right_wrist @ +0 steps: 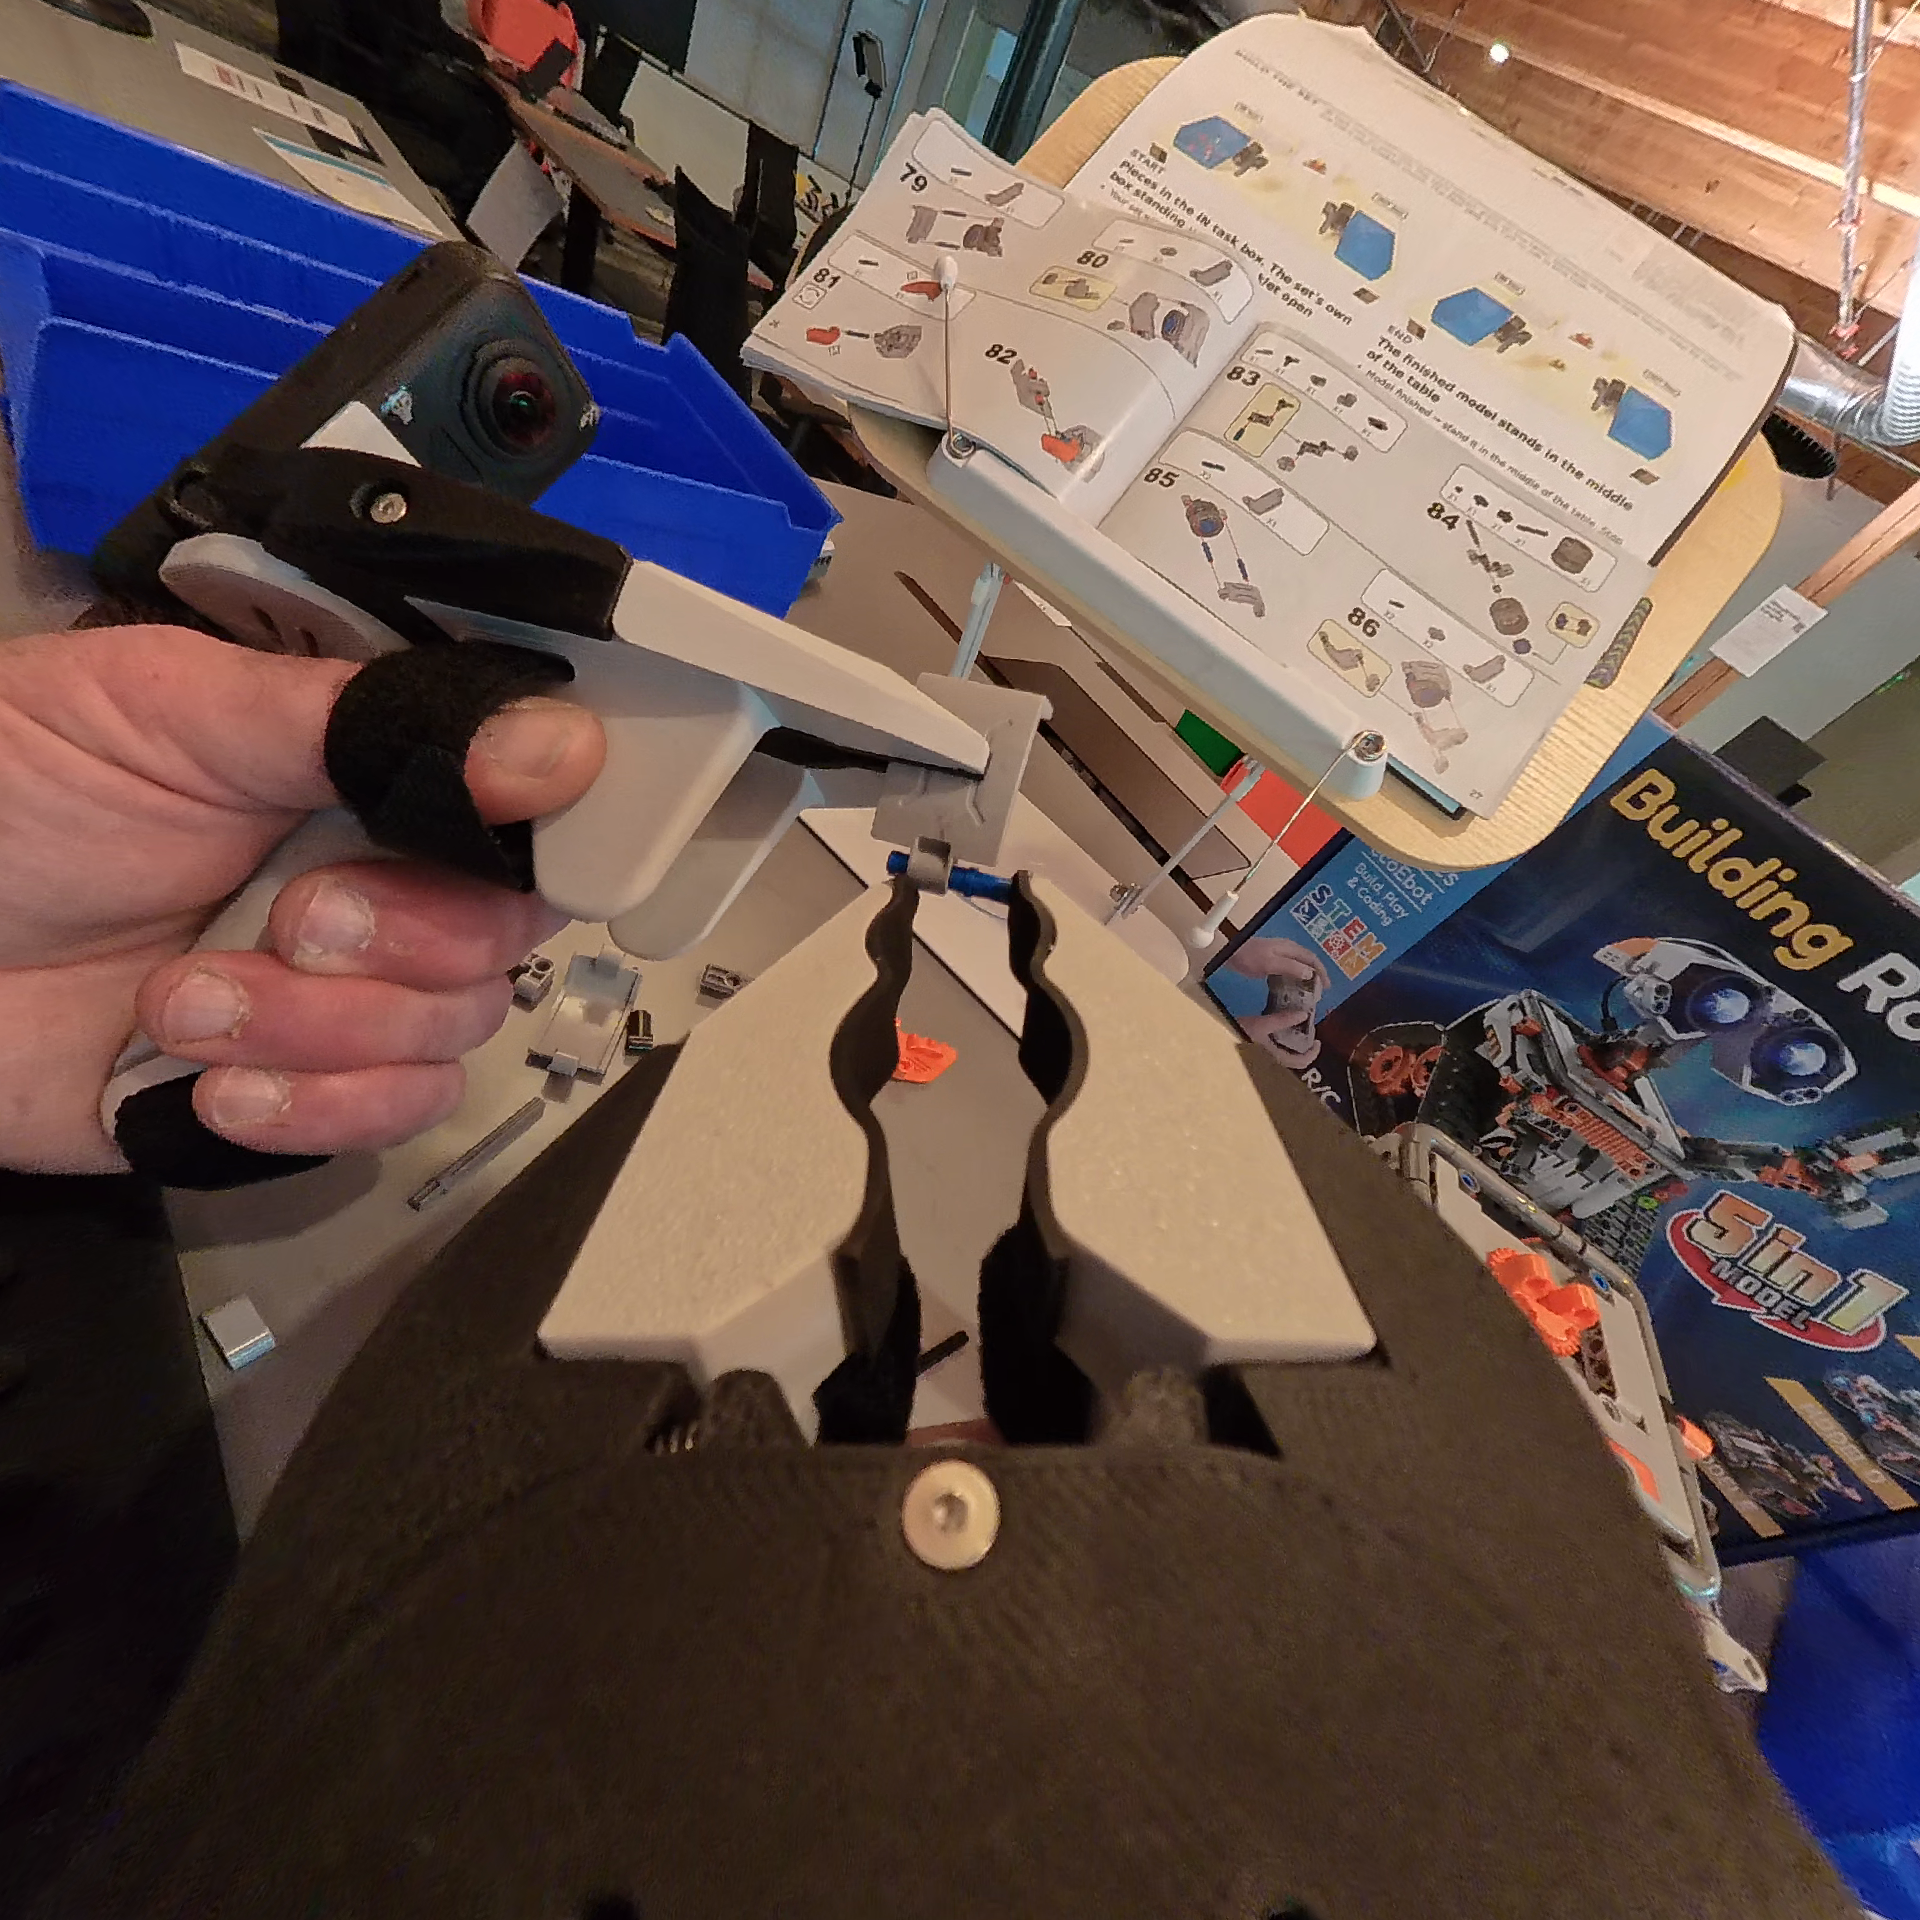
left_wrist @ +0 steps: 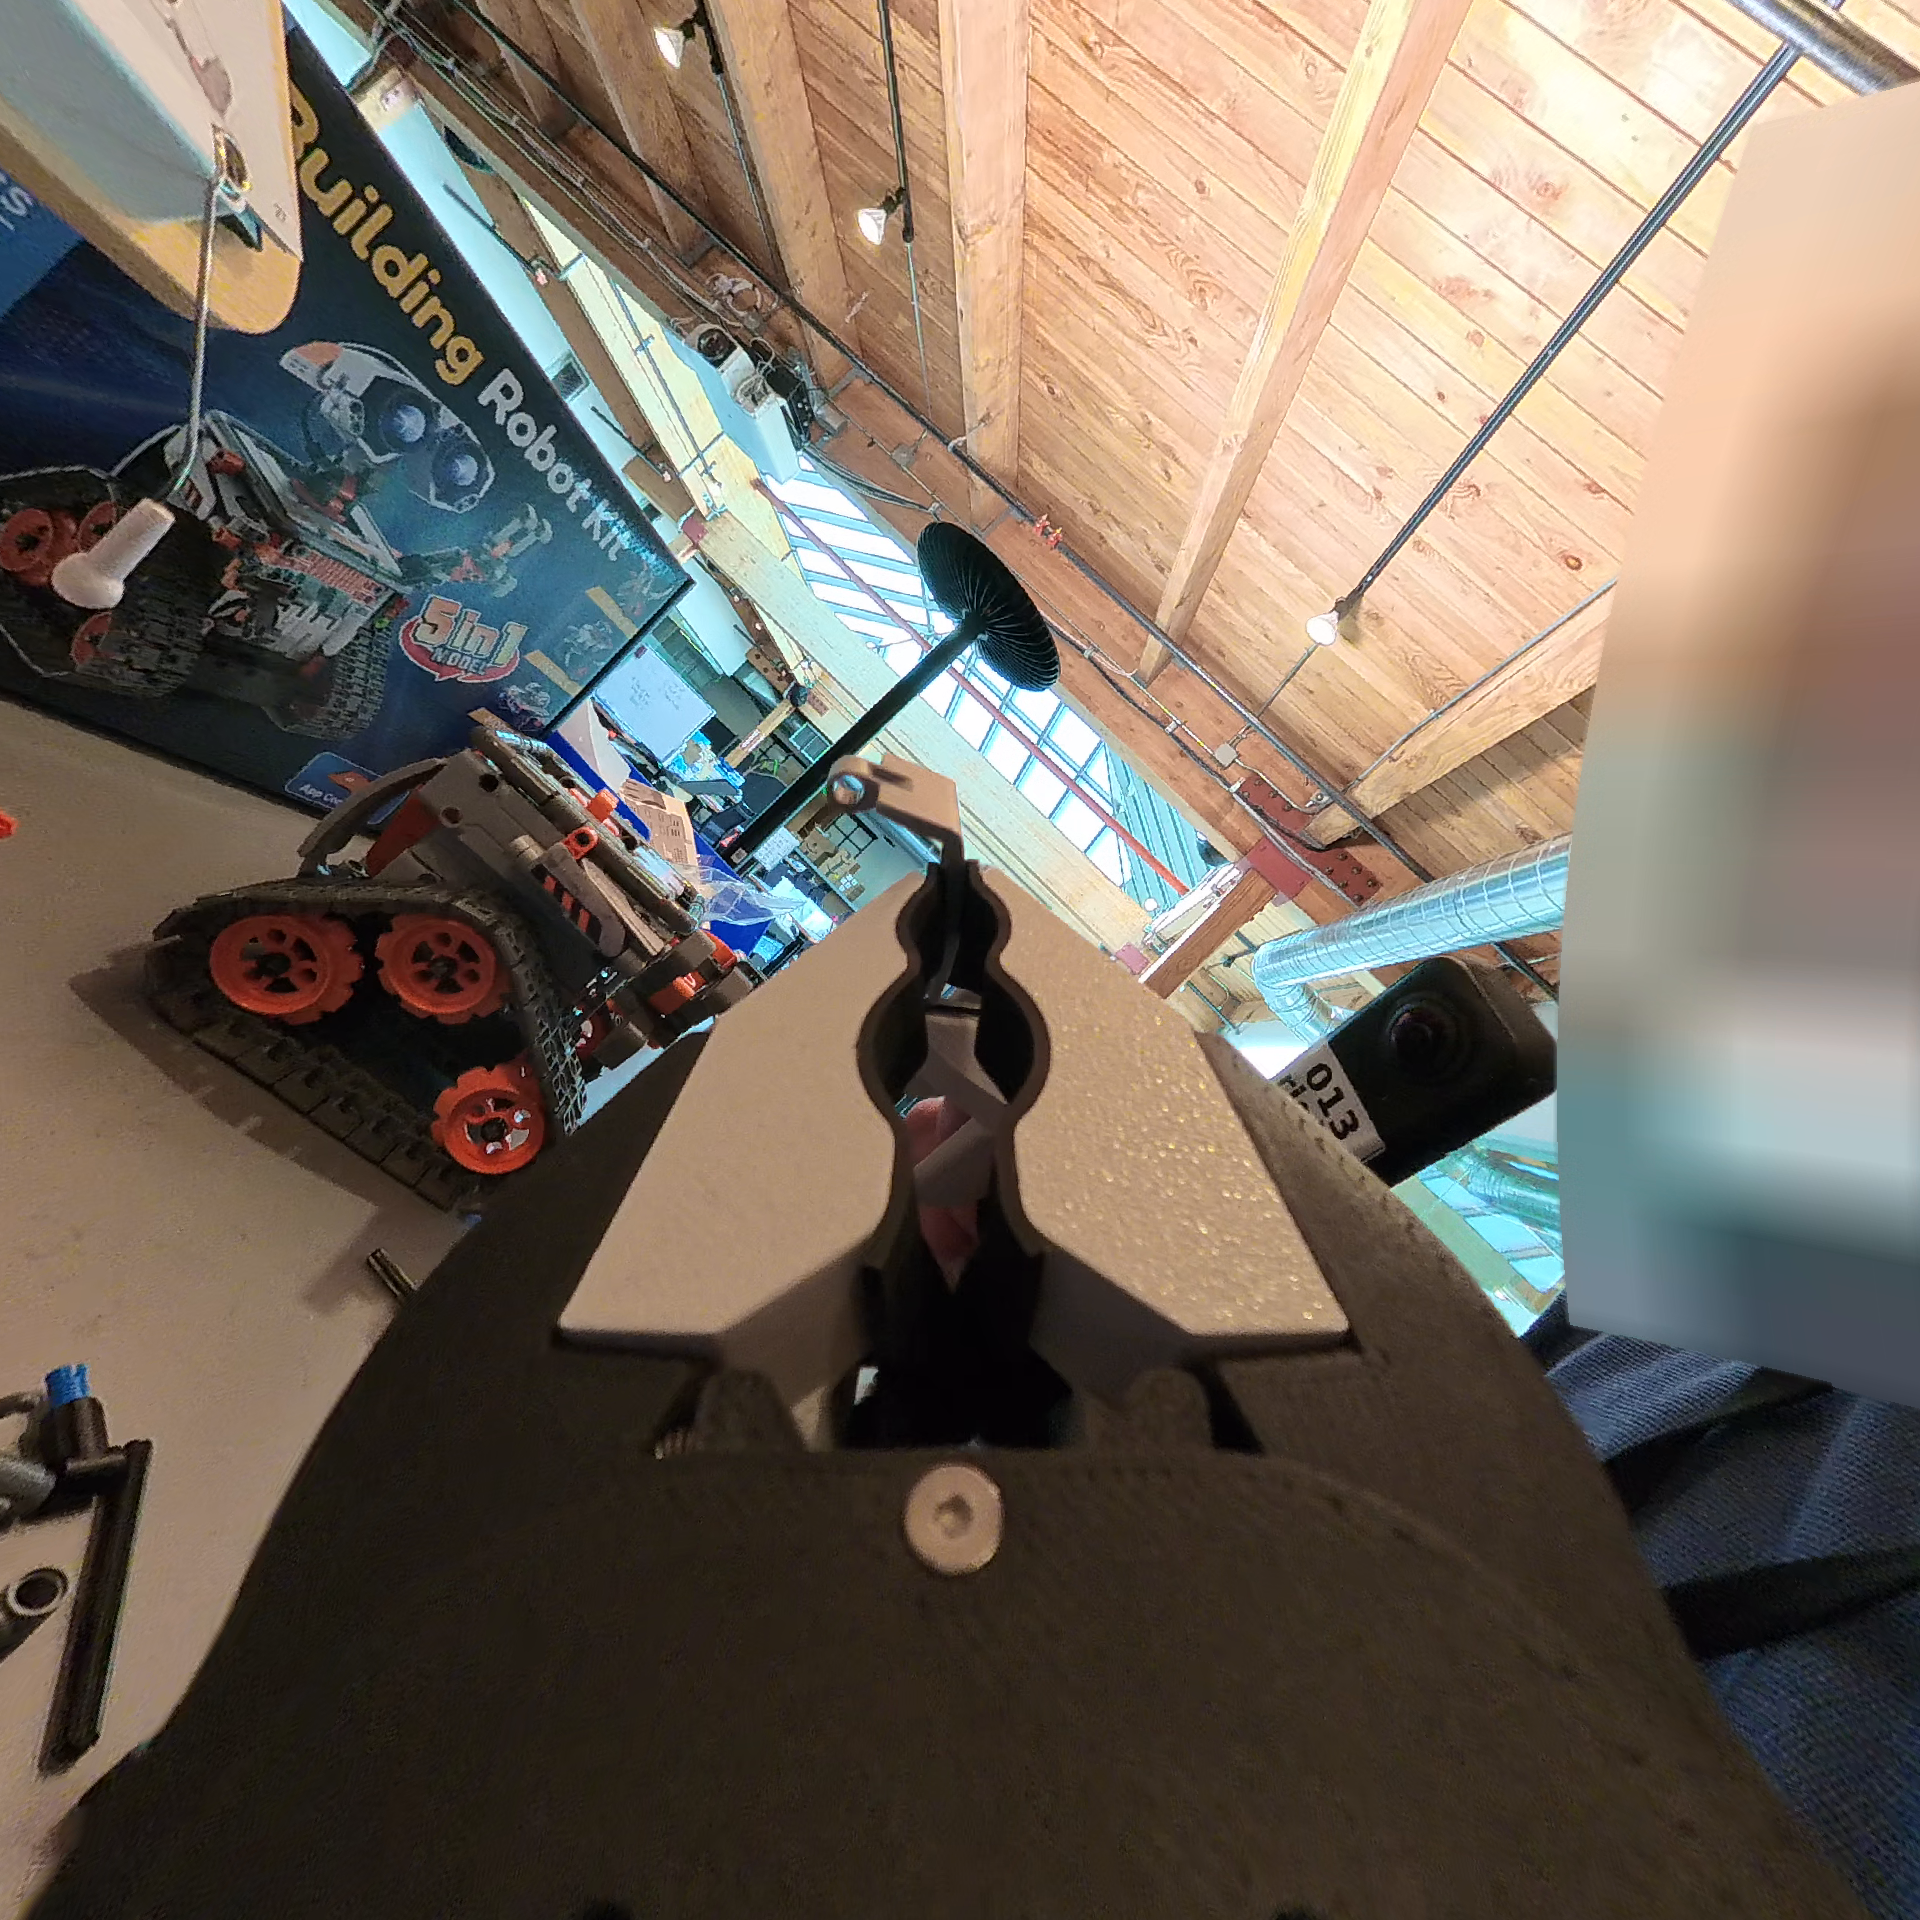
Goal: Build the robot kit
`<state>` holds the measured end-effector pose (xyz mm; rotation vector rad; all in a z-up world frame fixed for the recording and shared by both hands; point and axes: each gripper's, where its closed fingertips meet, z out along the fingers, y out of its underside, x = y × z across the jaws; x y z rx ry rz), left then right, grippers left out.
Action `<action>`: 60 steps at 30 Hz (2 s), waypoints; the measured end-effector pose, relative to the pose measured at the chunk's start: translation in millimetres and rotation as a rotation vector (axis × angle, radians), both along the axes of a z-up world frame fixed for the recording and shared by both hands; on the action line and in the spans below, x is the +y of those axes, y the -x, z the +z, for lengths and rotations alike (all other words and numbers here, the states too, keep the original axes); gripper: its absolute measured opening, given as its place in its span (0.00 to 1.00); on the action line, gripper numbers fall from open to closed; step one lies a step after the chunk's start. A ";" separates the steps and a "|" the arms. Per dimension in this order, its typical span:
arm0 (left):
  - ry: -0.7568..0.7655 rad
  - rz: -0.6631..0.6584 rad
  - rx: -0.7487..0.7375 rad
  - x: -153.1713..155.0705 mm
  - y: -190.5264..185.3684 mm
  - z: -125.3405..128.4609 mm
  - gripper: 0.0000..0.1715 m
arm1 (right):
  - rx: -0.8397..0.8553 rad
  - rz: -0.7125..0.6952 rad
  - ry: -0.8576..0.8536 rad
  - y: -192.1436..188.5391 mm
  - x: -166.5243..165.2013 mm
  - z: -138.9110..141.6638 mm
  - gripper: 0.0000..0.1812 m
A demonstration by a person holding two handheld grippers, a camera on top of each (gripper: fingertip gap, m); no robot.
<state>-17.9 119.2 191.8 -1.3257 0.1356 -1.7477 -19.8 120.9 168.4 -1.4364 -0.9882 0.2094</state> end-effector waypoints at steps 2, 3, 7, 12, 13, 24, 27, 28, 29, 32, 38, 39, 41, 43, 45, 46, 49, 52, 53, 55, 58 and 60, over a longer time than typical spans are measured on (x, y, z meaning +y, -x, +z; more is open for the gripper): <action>0.001 0.000 -0.004 -0.3 -0.2 0.3 0.00 | -0.007 -0.001 -0.008 -0.1 -0.1 0.0 0.09; 0.001 0.003 -0.007 -0.5 0.0 0.5 0.00 | -0.015 -0.004 -0.011 -0.1 -0.2 0.1 0.09; -0.005 0.008 -0.018 -0.8 1.4 2.9 0.00 | -0.026 -0.002 -0.025 2.9 -1.2 0.7 0.06; 0.007 0.014 0.003 2.2 3.4 -0.3 0.00 | -0.031 -0.005 -0.013 0.6 2.5 -1.2 0.00; 0.010 0.013 0.011 4.0 5.3 -2.6 0.00 | -0.047 0.010 0.005 1.3 3.0 -4.3 0.00; -0.081 -0.049 0.135 -5.3 4.0 -3.6 0.00 | 0.209 0.280 0.257 -4.2 -7.7 4.6 0.08; -0.080 -0.056 0.138 -3.3 5.9 -5.7 0.00 | 0.250 0.352 0.316 -2.7 -13.9 7.8 0.10; -0.084 -0.081 0.152 -5.7 2.7 -7.4 0.00 | 0.249 0.344 0.321 -2.8 -12.2 7.0 0.09; -0.089 -0.100 0.156 -8.3 -0.5 -7.9 0.00 | 0.243 0.343 0.322 -2.0 -11.6 5.7 0.09; -0.104 -0.135 0.184 -13.5 -9.2 -12.0 0.00 | 0.239 0.372 0.351 3.1 -14.8 2.6 0.07; -0.114 -0.197 0.145 -18.7 -9.6 -11.1 0.00 | 0.298 0.432 0.416 1.6 -19.1 3.0 0.03; -0.121 -0.215 0.125 -20.9 -9.6 -9.0 0.00 | 0.324 0.456 0.437 1.5 -21.1 4.9 0.03; -0.127 -0.267 0.078 -26.1 -9.9 -4.8 0.00 | 0.369 0.508 0.473 0.5 -25.7 9.1 0.02; -0.138 -0.314 0.042 -31.3 -9.9 -0.6 0.01 | 0.411 0.554 0.504 -0.5 -30.0 13.1 0.01; -0.162 -0.321 0.035 -34.0 -9.6 2.5 0.01 | 0.454 0.582 0.532 -1.1 -31.9 15.5 0.01; -0.174 -0.335 0.019 -36.7 -9.3 5.6 0.02 | 0.482 0.607 0.543 -1.2 -34.3 18.2 0.01; -0.184 -0.348 0.002 -39.1 -9.5 8.0 0.03 | 0.511 0.633 0.558 -2.3 -36.6 20.6 0.00; -0.203 -0.370 -0.025 -43.9 -8.2 13.1 0.07 | 0.535 0.654 0.564 -2.6 -38.8 23.3 0.00; -0.209 -0.386 -0.042 -46.9 -7.9 16.2 0.10 | 0.548 0.668 0.566 -3.3 -39.9 25.2 0.00; -0.217 -0.397 -0.055 -50.0 -8.5 19.2 0.13 | 0.573 0.692 0.577 -5.1 -41.7 27.8 0.00; -0.217 -0.435 -0.087 -54.1 -7.7 23.3 0.17 | 0.592 0.706 0.575 -7.0 -43.1 29.5 0.00; -0.212 -0.428 -0.086 -53.3 -8.0 23.8 0.19 | 0.597 0.693 0.564 -8.1 -41.3 29.4 0.00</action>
